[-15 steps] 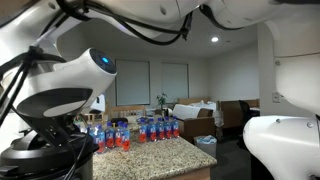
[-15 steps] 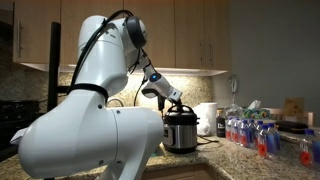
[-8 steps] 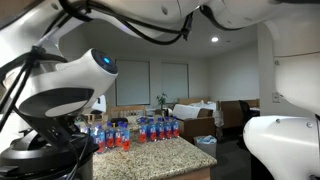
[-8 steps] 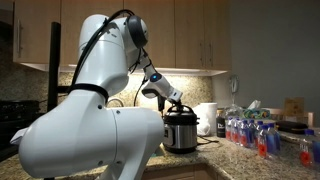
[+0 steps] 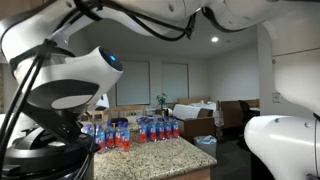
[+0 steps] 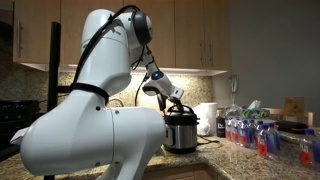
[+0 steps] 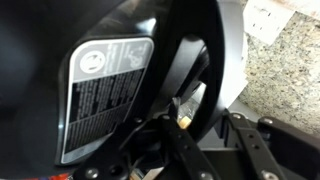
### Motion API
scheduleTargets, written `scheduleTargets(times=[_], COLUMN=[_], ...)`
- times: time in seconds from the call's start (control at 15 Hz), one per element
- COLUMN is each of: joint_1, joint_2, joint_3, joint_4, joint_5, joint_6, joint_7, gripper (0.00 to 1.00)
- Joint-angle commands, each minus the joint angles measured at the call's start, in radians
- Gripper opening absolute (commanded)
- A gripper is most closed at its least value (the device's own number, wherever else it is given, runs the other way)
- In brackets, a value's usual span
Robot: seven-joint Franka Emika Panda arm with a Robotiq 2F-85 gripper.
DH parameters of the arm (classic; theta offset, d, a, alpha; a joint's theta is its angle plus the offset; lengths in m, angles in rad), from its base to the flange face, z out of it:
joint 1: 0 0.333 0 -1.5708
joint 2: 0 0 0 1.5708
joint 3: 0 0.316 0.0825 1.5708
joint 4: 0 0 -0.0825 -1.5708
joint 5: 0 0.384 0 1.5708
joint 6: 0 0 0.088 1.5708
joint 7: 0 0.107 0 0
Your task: Put the black lid on the rice cooker on the left
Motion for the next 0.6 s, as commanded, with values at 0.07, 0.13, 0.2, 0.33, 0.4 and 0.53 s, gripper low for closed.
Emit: scheduleTargets(times=[0.07,0.13,0.2,0.33,0.4,0.53], joint_1=[-0.049,-0.053,-0.058,-0.075,-0.087,-0.103], joint_2=[-0.094,-0.098,-0.106,-0.128,-0.144,-0.162], joint_3=[0.075,0.078,0.084,0.104,0.121,0.145], joint_4=[-0.137,-0.138,-0.14,-0.135,-0.136,-0.14], joint_5=[0.099,0.11,0.119,0.134,0.136,0.145], joint_6=[0.029,0.029,0.029,0.029,0.029,0.028], joint_7=[-0.178,-0.202,-0.225,-0.265,-0.281,-0.31], gripper=[0.68,0.68,0.68,0.68,0.68,0.68])
